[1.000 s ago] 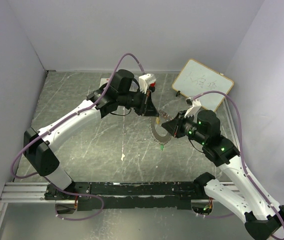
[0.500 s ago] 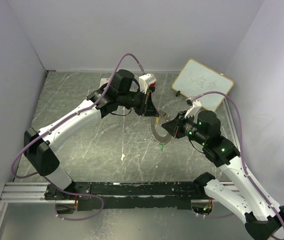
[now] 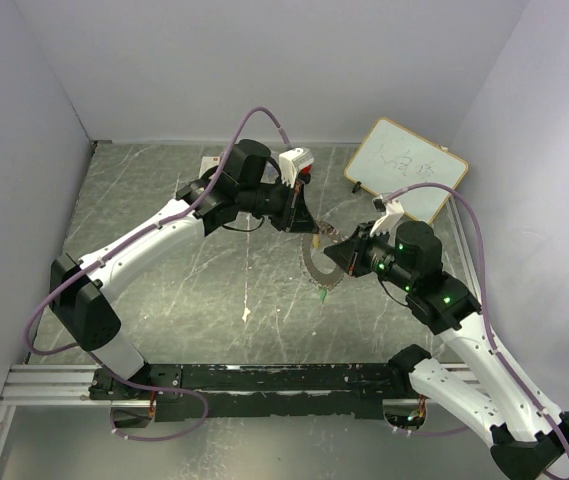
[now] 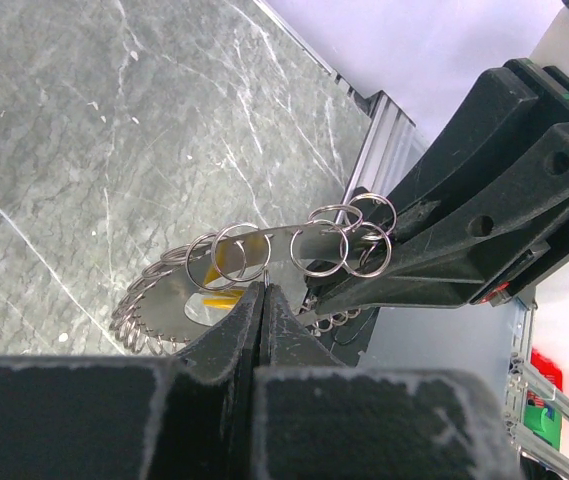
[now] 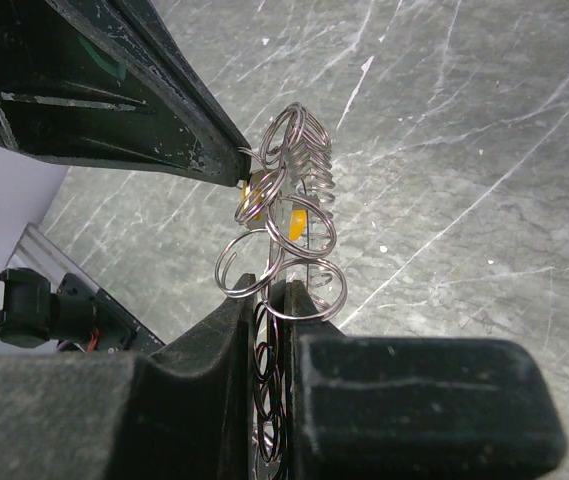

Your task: Put the keys on the keyring

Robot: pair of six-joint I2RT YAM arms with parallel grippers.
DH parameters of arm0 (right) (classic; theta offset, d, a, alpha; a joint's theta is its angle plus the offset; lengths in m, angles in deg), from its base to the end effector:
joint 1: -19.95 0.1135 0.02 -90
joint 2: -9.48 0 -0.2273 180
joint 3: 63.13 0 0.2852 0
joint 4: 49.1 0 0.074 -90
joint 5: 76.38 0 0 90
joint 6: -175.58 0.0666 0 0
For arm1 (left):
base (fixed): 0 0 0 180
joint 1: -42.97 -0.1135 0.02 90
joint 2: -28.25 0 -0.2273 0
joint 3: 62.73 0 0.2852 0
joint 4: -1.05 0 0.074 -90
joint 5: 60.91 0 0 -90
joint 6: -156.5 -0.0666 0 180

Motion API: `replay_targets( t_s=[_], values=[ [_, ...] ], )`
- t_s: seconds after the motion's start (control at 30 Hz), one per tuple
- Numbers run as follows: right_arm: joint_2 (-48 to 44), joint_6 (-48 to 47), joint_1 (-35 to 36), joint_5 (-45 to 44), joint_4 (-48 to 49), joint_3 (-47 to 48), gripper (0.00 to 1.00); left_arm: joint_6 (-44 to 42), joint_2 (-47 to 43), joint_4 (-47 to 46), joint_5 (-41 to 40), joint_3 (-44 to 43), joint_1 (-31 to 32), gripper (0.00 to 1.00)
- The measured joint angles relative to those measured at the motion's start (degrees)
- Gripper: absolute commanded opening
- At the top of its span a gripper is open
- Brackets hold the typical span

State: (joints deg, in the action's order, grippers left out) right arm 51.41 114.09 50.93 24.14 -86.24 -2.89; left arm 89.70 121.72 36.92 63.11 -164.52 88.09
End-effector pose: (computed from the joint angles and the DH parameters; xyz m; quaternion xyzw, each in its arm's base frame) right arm 0.2112 0.1410 0.3100 -0.0708 0.8085 0.3522 0.4661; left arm 0.2774 -0.3313 0.3219 0.3044 0.7740 -0.4854 0.2697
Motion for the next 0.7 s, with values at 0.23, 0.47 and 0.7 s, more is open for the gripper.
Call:
replay_targets(
  t_s=[0.23,0.47,0.7],
  values=[
    [-0.1,0.0,0.0,-0.1,0.0,0.0,0.00,0.0,0.0,0.0,-0.4,0.0,0.0,0.07],
    [-0.5,0.0,0.2,-0.1,-0.1,0.0,0.00,0.3,0.0,0.0,-0.5,-0.8,0.0,0.07],
    [-0.6,0.0,0.2,-0.1,-0.1,-0.1,0.00,0.6,0.0,0.0,-0.5,-0.9,0.0,0.07]
  ],
)
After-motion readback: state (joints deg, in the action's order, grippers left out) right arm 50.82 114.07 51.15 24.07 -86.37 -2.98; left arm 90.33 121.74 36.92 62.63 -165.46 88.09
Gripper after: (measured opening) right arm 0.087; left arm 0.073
